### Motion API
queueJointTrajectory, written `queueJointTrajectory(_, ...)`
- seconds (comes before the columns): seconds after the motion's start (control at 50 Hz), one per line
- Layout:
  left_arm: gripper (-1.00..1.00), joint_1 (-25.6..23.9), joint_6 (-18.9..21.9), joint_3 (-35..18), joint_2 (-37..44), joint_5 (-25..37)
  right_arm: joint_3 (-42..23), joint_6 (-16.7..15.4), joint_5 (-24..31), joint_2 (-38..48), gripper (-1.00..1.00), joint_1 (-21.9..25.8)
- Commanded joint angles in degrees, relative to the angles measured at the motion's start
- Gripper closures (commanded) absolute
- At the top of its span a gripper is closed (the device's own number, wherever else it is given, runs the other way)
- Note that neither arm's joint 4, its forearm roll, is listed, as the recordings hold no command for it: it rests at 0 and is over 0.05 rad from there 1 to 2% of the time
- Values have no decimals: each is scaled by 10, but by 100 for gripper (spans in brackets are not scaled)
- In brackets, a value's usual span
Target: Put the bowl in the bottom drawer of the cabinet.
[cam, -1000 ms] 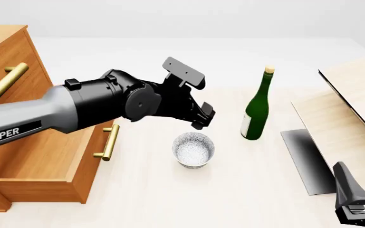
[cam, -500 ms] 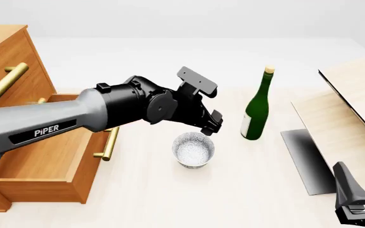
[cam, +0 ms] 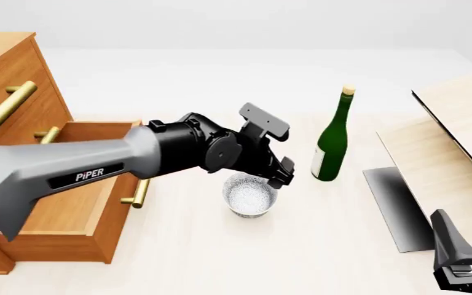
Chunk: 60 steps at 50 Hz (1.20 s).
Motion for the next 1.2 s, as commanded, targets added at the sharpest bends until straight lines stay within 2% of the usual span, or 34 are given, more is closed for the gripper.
queueJointTrajectory(0.02,-100,-6,-5,6,13,-3,0,0,0,0,-100,0)
queueJointTrajectory(0.54,-100,-11,-8,20,30,-6,0,0,0,0,-100,0)
queueJointTrajectory(1.2,-100,-27,-30,47,51,-30,0,0,0,0,-100,0)
